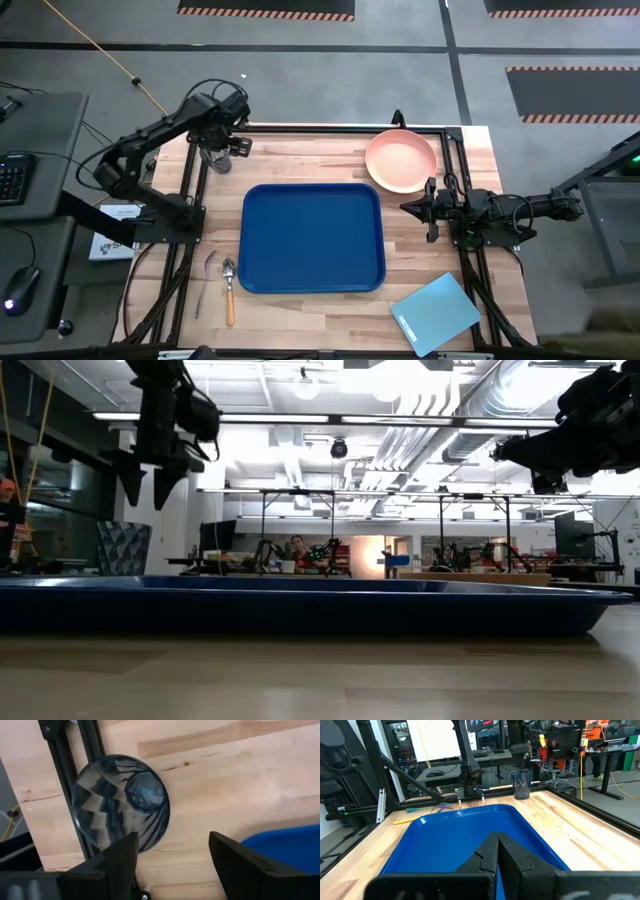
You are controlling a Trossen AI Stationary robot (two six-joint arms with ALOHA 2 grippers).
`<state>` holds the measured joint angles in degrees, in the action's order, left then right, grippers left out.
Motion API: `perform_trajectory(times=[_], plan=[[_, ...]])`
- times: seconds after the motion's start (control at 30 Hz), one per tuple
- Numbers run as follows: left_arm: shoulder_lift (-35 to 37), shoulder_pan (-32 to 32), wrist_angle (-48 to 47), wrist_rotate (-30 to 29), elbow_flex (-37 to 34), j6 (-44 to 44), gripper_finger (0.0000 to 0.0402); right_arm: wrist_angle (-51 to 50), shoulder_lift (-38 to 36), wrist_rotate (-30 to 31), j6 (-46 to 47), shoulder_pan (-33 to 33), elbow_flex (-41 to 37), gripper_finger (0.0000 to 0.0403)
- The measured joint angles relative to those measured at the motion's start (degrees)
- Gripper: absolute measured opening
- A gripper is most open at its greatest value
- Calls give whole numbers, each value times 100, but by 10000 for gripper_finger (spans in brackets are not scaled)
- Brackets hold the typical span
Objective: Pick and place plate/cup/fork/spoon on tray
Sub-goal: Put the gray cup on the blue serving tray
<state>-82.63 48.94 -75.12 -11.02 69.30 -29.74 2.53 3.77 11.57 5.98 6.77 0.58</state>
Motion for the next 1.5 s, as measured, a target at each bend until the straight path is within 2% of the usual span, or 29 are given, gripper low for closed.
perform_trajectory(times=[0.27, 0.43, 0.57, 0.7, 0.77, 0.87, 0.9, 1.0, 1.1, 1.2, 1.3, 1.4, 1.5], plan=[[-670, 99, 270, -3, 0, 149, 234, 0, 0, 0, 0, 2, 1, 0], [-1013, 140, -72, 105, 0, 137, 234, 0, 0, 0, 0, 1, 0, 0], [-1145, 141, -126, -52, -2, 130, 227, 0, 0, 0, 0, 2, 2, 0], [-1208, 141, -154, -155, -2, 99, 179, 0, 0, -2, 0, 0, 2, 0], [-1258, 141, -156, -203, -2, 161, 129, 0, 1, 0, 0, 1, 0, 0], [-1276, 141, -135, -429, -2, 390, 32, 0, 0, 0, 1, 2, 2, 0], [-1278, 141, -128, -481, 13, 453, 18, 0, 0, 0, 0, 2, 0, 0], [-1227, 136, -370, -595, 259, 733, 12, 0, 0, 0, 0, 0, 0, 0], [-1081, 23, -710, -657, 886, 956, 6, 1, 1, 0, 0, 2, 0, 0], [-899, -264, -949, -466, 1787, 1246, 5, 0, 0, -2, 0, 2, 0, 0], [-737, -838, -1231, 74, 2705, 1664, 4, 0, 2, 0, 1, 1, 2, 0], [-676, -1777, -1492, 454, 3455, 1938, 3, 0, 0, 0, 0, 0, 1, 0], [-649, -3007, -1466, 825, 3733, 1936, 3, 0, 0, 0, 0, 2, 2, 0]])
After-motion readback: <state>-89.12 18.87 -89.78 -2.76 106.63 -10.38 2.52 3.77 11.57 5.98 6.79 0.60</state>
